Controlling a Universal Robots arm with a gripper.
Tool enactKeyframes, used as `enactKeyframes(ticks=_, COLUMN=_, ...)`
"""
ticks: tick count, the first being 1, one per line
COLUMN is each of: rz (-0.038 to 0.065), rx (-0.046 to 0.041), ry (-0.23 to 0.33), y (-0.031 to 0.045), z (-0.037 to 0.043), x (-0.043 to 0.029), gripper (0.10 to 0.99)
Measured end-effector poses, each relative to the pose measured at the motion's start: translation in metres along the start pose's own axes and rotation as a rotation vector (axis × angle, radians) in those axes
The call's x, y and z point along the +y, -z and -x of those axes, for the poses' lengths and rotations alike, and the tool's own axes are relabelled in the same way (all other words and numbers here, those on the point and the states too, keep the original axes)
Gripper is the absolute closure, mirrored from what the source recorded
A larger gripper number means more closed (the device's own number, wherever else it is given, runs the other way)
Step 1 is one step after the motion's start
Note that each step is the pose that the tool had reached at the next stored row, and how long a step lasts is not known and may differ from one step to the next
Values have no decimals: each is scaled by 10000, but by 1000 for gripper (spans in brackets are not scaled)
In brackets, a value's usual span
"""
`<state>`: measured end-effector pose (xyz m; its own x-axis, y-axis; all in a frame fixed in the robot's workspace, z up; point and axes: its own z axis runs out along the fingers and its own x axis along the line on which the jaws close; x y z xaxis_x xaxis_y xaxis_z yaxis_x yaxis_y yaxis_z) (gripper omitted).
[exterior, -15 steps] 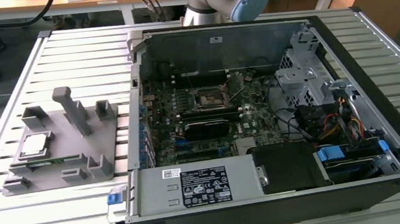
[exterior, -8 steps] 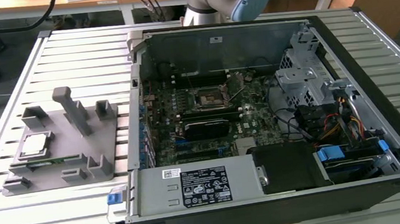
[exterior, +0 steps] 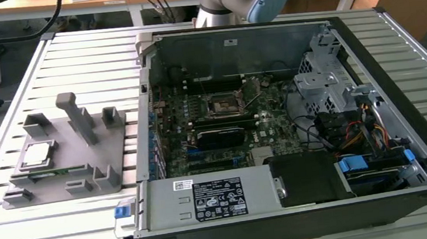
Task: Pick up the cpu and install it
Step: 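Pick up the cpu and move it towards the insertion slot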
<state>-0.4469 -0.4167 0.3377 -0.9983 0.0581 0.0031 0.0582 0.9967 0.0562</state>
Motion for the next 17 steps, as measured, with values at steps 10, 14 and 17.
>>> enactKeyframes(ticks=10, rz=-7, rx=118, ry=43, y=-110, z=2, x=-28, gripper=447)
enactKeyframes(ticks=14, rz=-13, rx=209, ry=162, y=-163, z=3, x=-45, gripper=267)
enactKeyframes(ticks=17, rz=-17, rx=268, ry=251, y=-193, z=3, x=-49, gripper=267)
